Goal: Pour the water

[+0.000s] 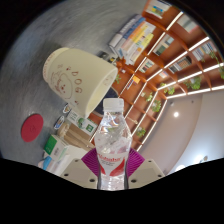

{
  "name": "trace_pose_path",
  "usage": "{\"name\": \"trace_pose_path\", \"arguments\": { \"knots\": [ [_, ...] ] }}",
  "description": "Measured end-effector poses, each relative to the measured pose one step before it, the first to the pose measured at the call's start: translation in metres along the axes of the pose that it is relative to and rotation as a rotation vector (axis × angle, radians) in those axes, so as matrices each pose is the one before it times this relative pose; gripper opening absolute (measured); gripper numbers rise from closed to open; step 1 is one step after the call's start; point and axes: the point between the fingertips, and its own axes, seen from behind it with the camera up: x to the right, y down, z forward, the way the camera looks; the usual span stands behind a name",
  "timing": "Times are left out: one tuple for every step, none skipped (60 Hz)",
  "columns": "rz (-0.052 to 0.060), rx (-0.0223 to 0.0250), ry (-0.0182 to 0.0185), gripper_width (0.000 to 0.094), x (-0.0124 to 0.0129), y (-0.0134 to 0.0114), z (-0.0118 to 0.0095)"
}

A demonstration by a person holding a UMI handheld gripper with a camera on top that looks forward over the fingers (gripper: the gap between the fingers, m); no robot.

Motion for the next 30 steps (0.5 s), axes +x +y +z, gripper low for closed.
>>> {"name": "trace_pose_path", "arguments": {
  "knots": [
    [0.0336,-0.00454,-0.00057,0.0332,-0.00009,0.00135,-0.00257],
    [0.0449,-0.00021,-0.00933,0.0332,-0.00152,0.00163,-0.00065],
    [0.0475,-0.00232,-0.00855,0.0332,-0.00124,0.00226,-0.00074],
    [0.0529,0.00312,-0.01304,0.0331,-0.00078,0.00316,-0.00084],
    [0.0554,-0.00255,-0.01149,0.0332,-0.00163,0.00261,-0.00102],
    [0.0614,-0.00284,-0.01392,0.0331,-0.00207,0.00273,-0.001],
    [0.0665,-0.00182,-0.01575,0.0331,-0.00239,0.00265,-0.00103],
    [0.0703,-0.0004,-0.01947,0.0331,-0.00322,0.00251,-0.00095],
    [0.0698,-0.00911,-0.01135,0.0332,-0.00312,0.0014,-0.00193],
    [0.0714,-0.00604,-0.01223,0.0331,-0.00467,0.00268,0.00002],
    [0.0754,0.00302,-0.02495,0.0332,-0.00124,0.00593,-0.00083],
    [0.0704,-0.00087,-0.01819,0.0349,-0.00176,0.00313,-0.0005],
    [0.0679,0.00152,-0.01488,0.0354,-0.00129,0.00282,-0.00014],
    [0.0639,0.00095,-0.01819,0.0354,-0.0022,0.00237,-0.00003],
    [0.0641,0.00449,-0.01727,0.0355,-0.00195,0.00158,-0.00023],
    [0.0647,0.00638,-0.01681,0.0354,-0.00201,0.0017,0.00001],
    [0.0589,-0.00096,-0.00152,0.0356,-0.00854,-0.00301,0.00005],
    [0.0634,0.0141,-0.02176,0.0355,0.00298,0.00475,0.0012],
    [0.0594,0.00642,-0.00909,0.0355,0.00138,0.00131,-0.00023],
    [0.0576,0.00354,-0.00448,0.0356,-0.00182,-0.00187,-0.00062],
    [0.0567,0.01087,-0.00913,0.0356,0.00077,0.00064,-0.00067],
    [0.0563,0.01178,-0.01355,0.0356,0.00016,0.00064,0.00034],
    [0.0578,0.00832,-0.0083,0.0356,-0.00901,-0.00371,0.00142],
    [0.056,0.01163,-0.02105,0.0356,0.00201,0.00292,0.00062],
    [0.0543,0.01177,-0.01398,0.0355,0.00281,0.00252,0.00025],
    [0.0548,0.00878,-0.01145,0.0356,0.00064,0.00137,0.00038],
    [0.0514,0.00769,-0.01016,0.0355,0.00048,0.00159,0.00079],
    [0.0493,0.00404,-0.01034,0.0355,-0.00179,0.00097,0.00103],
    [0.0436,0.00654,-0.01107,0.0355,0.00054,0.00153,0.00098],
    [0.0418,0.00917,-0.00905,0.0356,0.00048,0.00118,0.00092]
  ]
}}
